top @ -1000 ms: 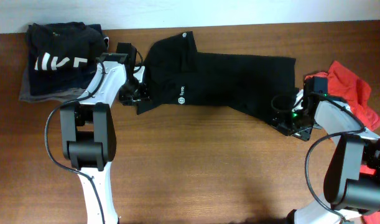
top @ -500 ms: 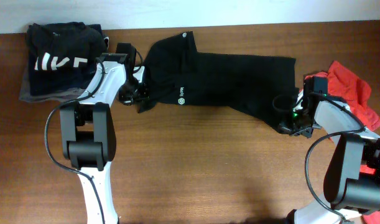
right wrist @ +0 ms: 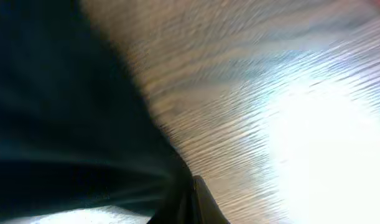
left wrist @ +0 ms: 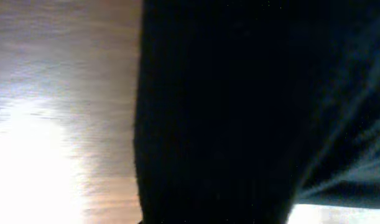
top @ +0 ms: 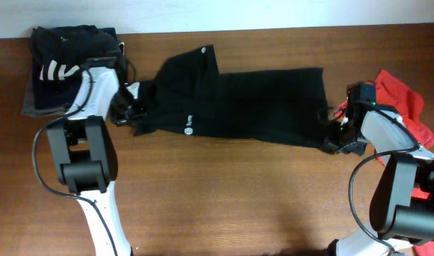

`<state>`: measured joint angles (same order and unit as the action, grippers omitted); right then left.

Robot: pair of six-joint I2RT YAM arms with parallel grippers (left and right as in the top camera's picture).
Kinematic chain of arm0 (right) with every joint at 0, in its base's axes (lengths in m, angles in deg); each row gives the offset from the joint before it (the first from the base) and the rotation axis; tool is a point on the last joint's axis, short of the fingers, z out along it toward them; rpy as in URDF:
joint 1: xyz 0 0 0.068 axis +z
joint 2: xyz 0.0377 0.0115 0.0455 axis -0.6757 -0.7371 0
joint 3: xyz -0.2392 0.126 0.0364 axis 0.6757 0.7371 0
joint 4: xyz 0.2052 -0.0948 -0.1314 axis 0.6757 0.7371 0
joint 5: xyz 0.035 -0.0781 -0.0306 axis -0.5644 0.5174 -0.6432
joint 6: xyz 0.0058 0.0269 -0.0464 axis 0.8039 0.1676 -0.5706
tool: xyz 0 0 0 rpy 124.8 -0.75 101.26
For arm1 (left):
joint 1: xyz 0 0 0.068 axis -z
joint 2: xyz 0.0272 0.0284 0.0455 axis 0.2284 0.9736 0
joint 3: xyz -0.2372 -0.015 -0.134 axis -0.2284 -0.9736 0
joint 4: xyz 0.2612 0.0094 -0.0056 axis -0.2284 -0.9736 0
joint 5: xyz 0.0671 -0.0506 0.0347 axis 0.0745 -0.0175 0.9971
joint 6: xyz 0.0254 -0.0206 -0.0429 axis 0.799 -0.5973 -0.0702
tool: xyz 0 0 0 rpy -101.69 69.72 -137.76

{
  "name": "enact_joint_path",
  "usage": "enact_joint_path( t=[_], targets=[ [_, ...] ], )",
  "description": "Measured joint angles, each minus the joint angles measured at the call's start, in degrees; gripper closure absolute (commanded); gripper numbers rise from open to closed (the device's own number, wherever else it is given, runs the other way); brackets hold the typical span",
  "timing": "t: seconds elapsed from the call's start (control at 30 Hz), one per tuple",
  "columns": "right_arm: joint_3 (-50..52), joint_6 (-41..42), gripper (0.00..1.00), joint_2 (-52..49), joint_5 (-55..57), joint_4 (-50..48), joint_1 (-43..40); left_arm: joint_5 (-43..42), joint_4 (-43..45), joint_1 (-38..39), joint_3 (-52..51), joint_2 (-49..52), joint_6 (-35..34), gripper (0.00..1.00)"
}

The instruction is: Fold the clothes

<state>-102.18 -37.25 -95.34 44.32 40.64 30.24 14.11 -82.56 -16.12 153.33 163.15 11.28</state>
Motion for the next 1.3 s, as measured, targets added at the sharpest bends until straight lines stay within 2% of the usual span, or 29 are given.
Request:
enact_joint_path(
  t=[0.33, 0.37, 0.4, 0.47, 0.5, 0.57, 0.67, 0.8, 0.83, 1.03, 1.17, 1.27, 1.3],
  targets=[
    [-2.5, 0.0, 0.95, 0.0, 2.2, 4.3, -3.5, 1.1, -6.5, -3.0, 1.3, 0.0, 0.0, 0.99],
    [-2.5, 0.0, 0.89, 0.0, 2.2, 4.5, -4.2, 1.5, -7.1, -3.0, 1.3, 0.0, 0.0, 0.99],
    [-2.5, 0.0, 0.75, 0.0, 2.2, 4.6, -4.6, 1.9, -7.8, -3.0, 1.4, 0.0, 0.0, 0.98],
    [-2.5, 0.4, 0.24, 0.0, 3.0, 4.7, -5.4, 3.3, -8.8, -3.0, 1.8, 0.0, 0.0, 0.89],
    [-2.5, 0.3, 0.13, 0.0, 3.4, 4.7, -5.8, 4.1, -9.1, -3.1, 2.2, 0.0, 0.0, 0.85],
    [-2.8, 0.2, 0.01, 0.0, 4.0, 4.7, -6.3, 5.6, -9.9, -3.4, 3.3, 0.0, 0.2, 0.73],
    [-3.8, -0.1, 0.01, 0.0, 4.2, 4.7, -6.4, 7.6, -11.5, -3.7, 5.2, 0.0, 0.3, 0.51],
    [-5.2, 0.0, 0.01, 0.0, 3.9, 4.7, -6.4, 9.6, -14.1, -3.8, 8.2, 0.0, 0.2, 0.04],
    [-5.4, 0.0, 0.01, 0.0, 3.7, 4.7, -6.4, 10.0, -14.9, -3.8, 9.1, 0.0, 0.3, 0.01],
    [-5.9, 0.0, 0.02, 0.0, 2.3, 4.5, -6.4, 11.0, -17.9, -3.8, 12.8, 0.0, -0.3, 0.02],
    [-6.0, 0.0, 0.01, 0.0, 0.3, 3.7, -6.4, 9.4, -14.3, -3.4, 13.5, 0.0, -0.5, 0.04],
    [-6.1, 0.0, 0.01, 0.0, -1.7, 2.6, -6.4, 5.4, -8.4, -1.9, 13.6, 0.0, -0.2, 0.11],
    [-6.1, 0.0, 0.01, 0.0, -2.2, 2.3, -6.4, 4.4, -6.8, -1.1, 13.6, 0.0, -0.2, 0.16]
  ],
)
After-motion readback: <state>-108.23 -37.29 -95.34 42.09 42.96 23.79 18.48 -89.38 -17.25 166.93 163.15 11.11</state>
